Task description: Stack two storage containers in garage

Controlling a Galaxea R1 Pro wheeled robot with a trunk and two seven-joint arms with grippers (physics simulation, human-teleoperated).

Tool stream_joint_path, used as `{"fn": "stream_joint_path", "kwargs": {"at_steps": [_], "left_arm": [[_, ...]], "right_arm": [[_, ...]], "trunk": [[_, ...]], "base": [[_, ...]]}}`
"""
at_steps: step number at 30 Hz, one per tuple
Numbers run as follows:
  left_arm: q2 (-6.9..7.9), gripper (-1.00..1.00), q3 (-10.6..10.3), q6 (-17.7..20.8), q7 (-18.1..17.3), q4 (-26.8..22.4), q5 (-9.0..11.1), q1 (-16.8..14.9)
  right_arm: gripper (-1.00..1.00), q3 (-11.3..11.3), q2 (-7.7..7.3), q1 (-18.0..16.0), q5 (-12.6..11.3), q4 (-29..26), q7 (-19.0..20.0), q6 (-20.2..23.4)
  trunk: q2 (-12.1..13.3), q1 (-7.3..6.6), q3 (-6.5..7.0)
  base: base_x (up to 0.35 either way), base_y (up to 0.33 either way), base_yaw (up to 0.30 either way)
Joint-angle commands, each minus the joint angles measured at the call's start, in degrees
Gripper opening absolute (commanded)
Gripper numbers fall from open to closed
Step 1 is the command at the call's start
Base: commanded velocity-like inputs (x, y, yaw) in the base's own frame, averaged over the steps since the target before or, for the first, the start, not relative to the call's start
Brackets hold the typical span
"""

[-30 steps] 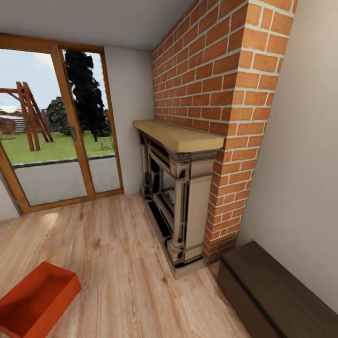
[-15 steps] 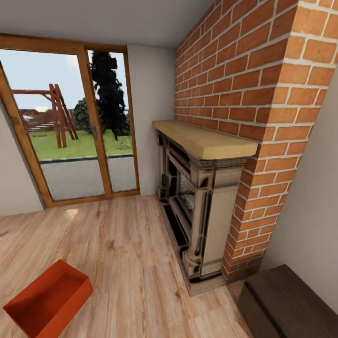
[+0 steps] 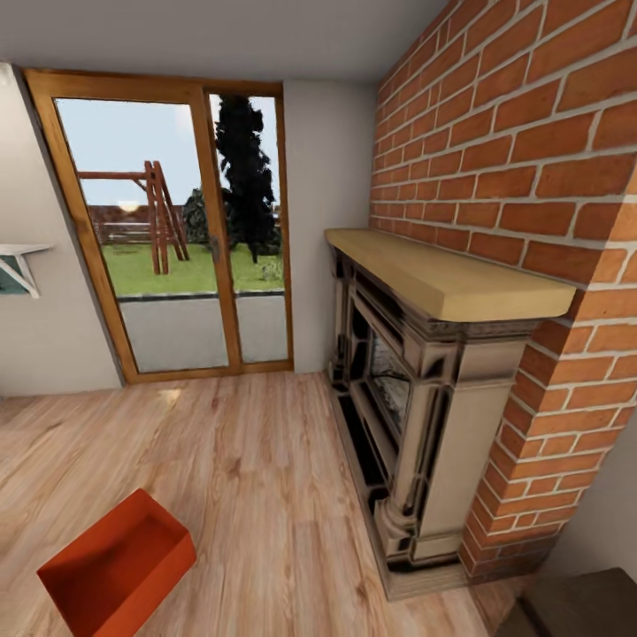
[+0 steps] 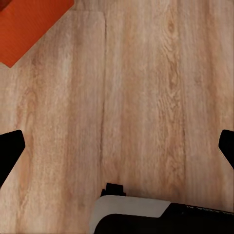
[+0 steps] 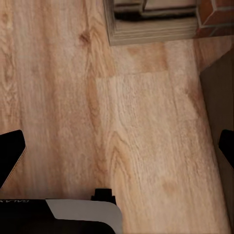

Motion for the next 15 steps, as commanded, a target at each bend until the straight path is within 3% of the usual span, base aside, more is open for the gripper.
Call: {"fn": "stream_joint_path", "kwargs": {"at_steps": [1, 15], "left_arm": [[-0.06, 1.0, 0.21, -0.36, -0.03, 0.26, 0.08, -0.09], [-0.07, 1.0, 0.21, -0.36, -0.03, 0.26, 0.05, -0.09]], "right_arm": [[1.0, 0.21, 0.01, -0.07, 0.0, 0.23, -0.14, -0.37], [1.0, 0.21, -0.02, -0.07, 0.0, 0.24, -0.14, -0.37]], "trunk": [[-0.04, 0.06, -0.02], [-0.04, 0.06, -0.02]], "base": [[0.325, 0.0, 0.246], [0.324, -0.055, 0.249]]}}
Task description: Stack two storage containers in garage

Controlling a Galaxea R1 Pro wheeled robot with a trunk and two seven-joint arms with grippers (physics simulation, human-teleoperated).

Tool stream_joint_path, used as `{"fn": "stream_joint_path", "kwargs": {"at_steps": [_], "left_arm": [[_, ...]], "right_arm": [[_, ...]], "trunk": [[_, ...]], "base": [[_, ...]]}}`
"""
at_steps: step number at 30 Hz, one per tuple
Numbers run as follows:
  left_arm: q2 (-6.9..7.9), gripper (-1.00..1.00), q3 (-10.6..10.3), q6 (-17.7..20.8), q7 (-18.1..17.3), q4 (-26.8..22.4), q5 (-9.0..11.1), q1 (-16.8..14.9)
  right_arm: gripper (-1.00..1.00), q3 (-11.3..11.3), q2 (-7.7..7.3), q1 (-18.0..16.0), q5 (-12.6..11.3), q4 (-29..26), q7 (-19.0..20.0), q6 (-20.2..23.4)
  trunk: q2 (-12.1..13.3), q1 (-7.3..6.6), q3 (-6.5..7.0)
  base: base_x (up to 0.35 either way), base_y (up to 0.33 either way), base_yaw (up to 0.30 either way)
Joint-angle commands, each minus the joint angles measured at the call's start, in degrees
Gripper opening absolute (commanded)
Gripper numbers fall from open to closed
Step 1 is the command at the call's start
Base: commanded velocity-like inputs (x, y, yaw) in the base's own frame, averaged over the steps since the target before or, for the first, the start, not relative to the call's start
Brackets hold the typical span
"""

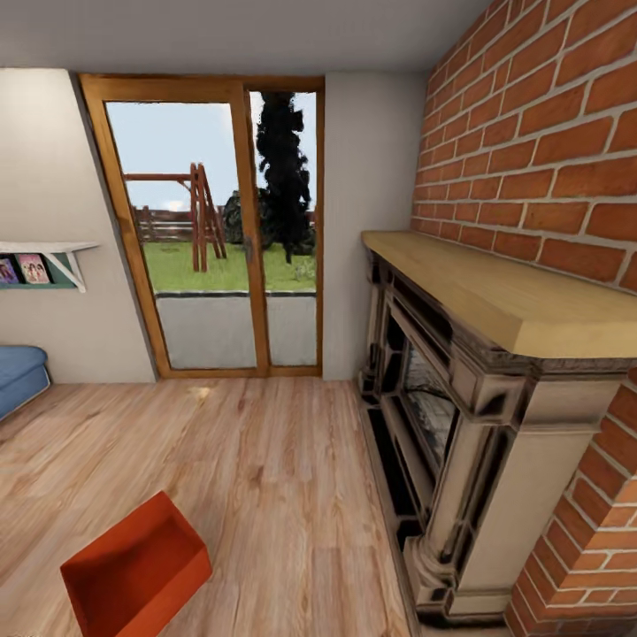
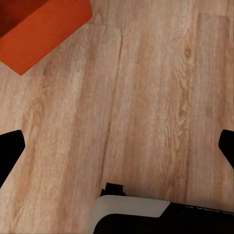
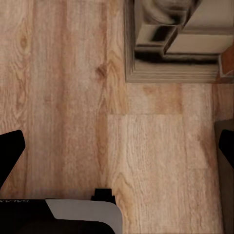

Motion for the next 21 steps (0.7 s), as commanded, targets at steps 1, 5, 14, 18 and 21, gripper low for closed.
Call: {"fn": "stream_joint_path", "kwargs": {"at_steps": [1, 5, 14, 18, 21], "left_arm": [[0.02, 1.0, 0.2, -0.37, -0.03, 0.26, 0.1, -0.1], [0.0, 1.0, 0.2, -0.37, -0.03, 0.26, 0.14, -0.1], [0.05, 1.0, 0.2, -0.39, -0.03, 0.26, 0.15, -0.1], [0.05, 1.0, 0.2, -0.42, -0.03, 0.26, 0.15, -0.1], [0.05, 1.0, 0.2, -0.41, -0.03, 0.26, 0.15, -0.1]], "right_arm": [[1.0, 0.21, 0.01, -0.07, 0.0, 0.23, -0.14, -0.36], [1.0, 0.21, 0.02, -0.07, 0.0, 0.23, -0.14, -0.36], [1.0, 0.2, 0.01, -0.07, 0.0, 0.22, -0.14, -0.36], [1.0, 0.21, 0.02, -0.07, 0.0, 0.22, -0.14, -0.36], [1.0, 0.21, 0.03, -0.07, 0.0, 0.22, -0.14, -0.36]], "trunk": [[-0.04, 0.05, -0.02], [-0.04, 0.05, -0.02], [-0.04, 0.05, -0.02], [-0.04, 0.05, -0.02], [-0.04, 0.05, -0.02]], "base": [[0.292, -0.087, 0.25], [0.135, -0.038, 0.25], [0.011, -0.003, 0.251], [0.0, 0.0, 0.251], [0.0, 0.0, 0.251]]}}
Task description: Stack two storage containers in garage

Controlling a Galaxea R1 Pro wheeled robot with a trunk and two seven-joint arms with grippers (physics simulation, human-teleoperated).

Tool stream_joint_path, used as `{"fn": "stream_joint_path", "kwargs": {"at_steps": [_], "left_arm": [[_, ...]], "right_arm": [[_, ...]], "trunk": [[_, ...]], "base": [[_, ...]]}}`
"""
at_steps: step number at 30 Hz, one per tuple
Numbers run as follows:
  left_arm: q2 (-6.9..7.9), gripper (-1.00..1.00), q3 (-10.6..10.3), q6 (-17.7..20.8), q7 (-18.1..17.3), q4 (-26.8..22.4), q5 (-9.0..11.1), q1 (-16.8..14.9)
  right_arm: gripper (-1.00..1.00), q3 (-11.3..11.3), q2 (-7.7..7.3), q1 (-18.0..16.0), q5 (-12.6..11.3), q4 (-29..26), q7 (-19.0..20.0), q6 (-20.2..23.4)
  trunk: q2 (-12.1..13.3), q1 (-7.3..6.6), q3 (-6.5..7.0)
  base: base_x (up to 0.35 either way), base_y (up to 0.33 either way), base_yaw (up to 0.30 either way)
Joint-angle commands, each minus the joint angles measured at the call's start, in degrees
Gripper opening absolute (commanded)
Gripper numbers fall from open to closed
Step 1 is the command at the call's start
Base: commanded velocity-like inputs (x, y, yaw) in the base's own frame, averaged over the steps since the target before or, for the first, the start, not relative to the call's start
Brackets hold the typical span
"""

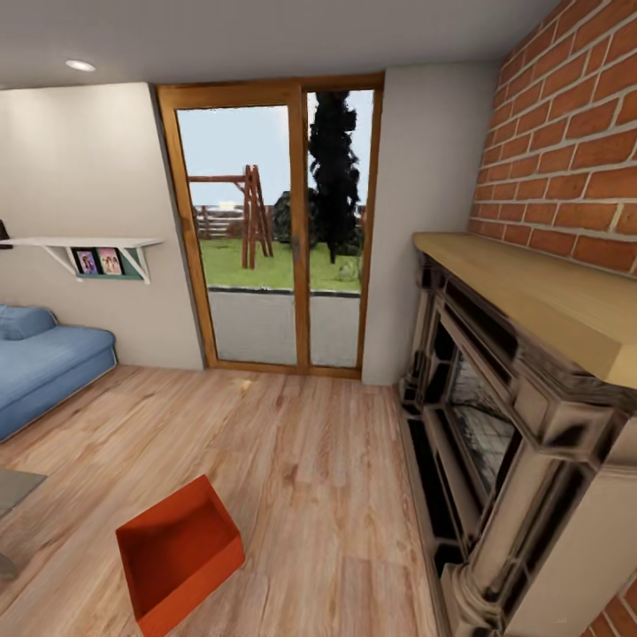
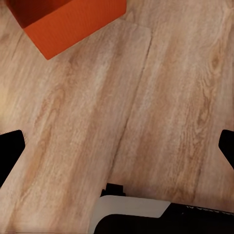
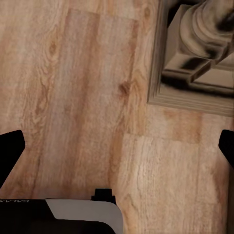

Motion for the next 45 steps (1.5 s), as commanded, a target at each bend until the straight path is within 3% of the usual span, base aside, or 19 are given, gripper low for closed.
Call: {"fn": "stream_joint_path", "kwargs": {"at_steps": [1, 8, 38, 45], "left_arm": [[0.0, 1.0, 0.21, -0.35, -0.03, 0.26, 0.1, -0.09], [0.0, 1.0, 0.21, -0.32, -0.03, 0.26, 0.1, -0.07], [-0.01, 1.0, 0.21, -0.32, -0.03, 0.26, 0.1, -0.09], [-0.02, 1.0, 0.21, -0.39, -0.03, 0.26, 0.1, -0.09]], "right_arm": [[1.0, 0.22, 0.0, -0.07, 0.01, 0.23, -0.14, -0.37], [1.0, 0.22, -0.02, -0.07, 0.01, 0.24, -0.14, -0.37], [1.0, 0.22, -0.01, -0.07, 0.01, 0.25, -0.18, -0.37], [1.0, 0.22, -0.04, -0.07, 0.01, 0.23, -0.17, -0.37]], "trunk": [[-0.04, 0.02, -0.02], [-0.04, 0.02, -0.02], [-0.04, 0.02, -0.02], [-0.04, 0.02, -0.02]], "base": [[0.0, 0.0, 0.251], [0.156, 0.0, 0.251], [0.321, 0.0, 0.251], [0.042, 0.0, 0.251]]}}
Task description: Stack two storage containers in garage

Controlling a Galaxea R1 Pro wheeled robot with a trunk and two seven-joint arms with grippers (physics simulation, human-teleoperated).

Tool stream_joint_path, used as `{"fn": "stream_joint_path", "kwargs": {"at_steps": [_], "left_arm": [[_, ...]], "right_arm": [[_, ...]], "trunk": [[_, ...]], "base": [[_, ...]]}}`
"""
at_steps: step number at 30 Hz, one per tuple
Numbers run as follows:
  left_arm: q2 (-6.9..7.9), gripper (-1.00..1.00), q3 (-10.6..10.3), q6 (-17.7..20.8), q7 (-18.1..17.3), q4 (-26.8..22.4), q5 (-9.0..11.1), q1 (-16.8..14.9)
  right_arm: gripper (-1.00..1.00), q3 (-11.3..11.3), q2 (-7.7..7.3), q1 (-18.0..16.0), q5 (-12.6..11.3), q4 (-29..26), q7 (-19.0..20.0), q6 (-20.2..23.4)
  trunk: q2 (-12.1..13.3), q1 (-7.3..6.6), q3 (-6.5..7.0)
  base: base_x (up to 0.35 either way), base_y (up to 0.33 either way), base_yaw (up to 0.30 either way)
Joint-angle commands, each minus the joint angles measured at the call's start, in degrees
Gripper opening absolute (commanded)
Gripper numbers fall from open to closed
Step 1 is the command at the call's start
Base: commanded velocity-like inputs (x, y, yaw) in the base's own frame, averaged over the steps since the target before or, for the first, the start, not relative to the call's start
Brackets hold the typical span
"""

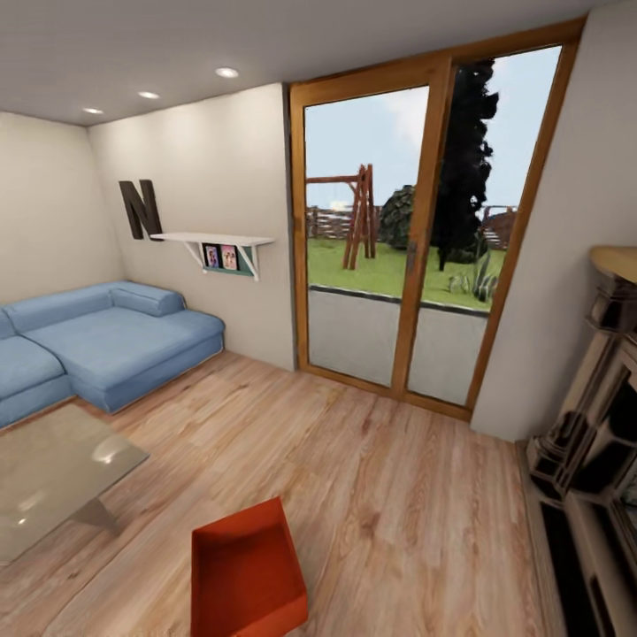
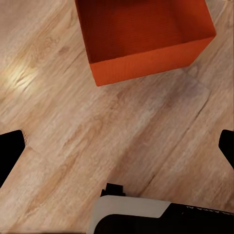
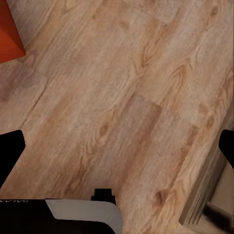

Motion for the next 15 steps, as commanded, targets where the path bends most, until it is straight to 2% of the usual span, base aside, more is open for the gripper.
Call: {"fn": "stream_joint_path", "kwargs": {"at_steps": [1, 12, 15], "left_arm": [[0.0, 1.0, 0.21, -0.37, -0.03, 0.26, 0.07, -0.09], [-0.01, 1.0, 0.21, -0.31, -0.03, 0.26, 0.07, -0.09], [0.05, 1.0, 0.21, -0.3, -0.03, 0.26, 0.07, -0.09]], "right_arm": [[1.0, 0.21, 0.0, -0.07, 0.01, 0.23, -0.17, -0.37], [1.0, 0.21, 0.03, -0.07, 0.0, 0.23, -0.18, -0.37], [1.0, 0.2, 0.02, -0.07, -0.01, 0.24, -0.2, -0.37]], "trunk": [[-0.05, 0.02, -0.02], [-0.05, 0.02, -0.02], [-0.05, 0.02, -0.02]], "base": [[0.002, 0.0, 0.25], [0.003, 0.0, 0.251], [0.106, -0.083, 0.251]]}}
